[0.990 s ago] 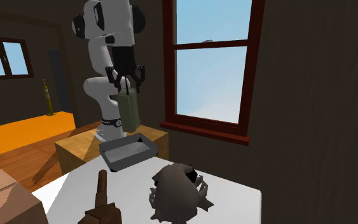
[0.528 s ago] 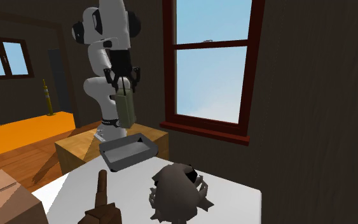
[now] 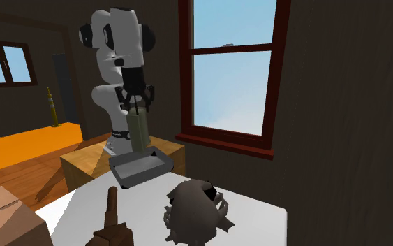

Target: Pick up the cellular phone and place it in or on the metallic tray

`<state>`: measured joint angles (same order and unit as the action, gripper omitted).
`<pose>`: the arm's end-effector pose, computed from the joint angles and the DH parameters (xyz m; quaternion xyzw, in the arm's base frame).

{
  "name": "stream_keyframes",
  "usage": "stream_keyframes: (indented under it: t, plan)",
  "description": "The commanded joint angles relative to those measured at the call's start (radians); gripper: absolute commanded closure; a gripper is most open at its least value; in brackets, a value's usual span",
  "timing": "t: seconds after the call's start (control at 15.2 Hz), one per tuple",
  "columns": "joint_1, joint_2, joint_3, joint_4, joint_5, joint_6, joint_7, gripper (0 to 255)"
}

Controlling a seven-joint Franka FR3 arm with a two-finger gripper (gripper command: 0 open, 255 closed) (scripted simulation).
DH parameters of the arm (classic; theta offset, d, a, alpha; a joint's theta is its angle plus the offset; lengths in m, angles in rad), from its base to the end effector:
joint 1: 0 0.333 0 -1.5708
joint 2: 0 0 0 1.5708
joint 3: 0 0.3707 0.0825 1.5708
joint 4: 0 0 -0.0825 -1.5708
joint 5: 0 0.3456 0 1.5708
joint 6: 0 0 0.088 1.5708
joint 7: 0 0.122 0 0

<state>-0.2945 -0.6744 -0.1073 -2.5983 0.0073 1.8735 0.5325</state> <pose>0.2450 -0.1091 0.5046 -0.8970 0.4397 0.0294 0.0347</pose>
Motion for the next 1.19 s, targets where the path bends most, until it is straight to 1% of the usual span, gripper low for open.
stream_keyframes:
  t: [0.0,0.46,0.99,1.06,1.12]
  plan:
    - [0.001,0.004,0.000,-0.025,0.001,0.030,0.000,255]
    - [0.001,0.039,-0.006,-0.105,0.000,0.145,-0.007,255]
    - [0.001,0.039,-0.006,-0.105,0.000,0.145,-0.007,255]
    - [0.001,0.039,-0.006,-0.105,0.000,0.145,-0.007,0]
    - [0.001,0.039,-0.006,-0.105,0.000,0.145,-0.007,0]
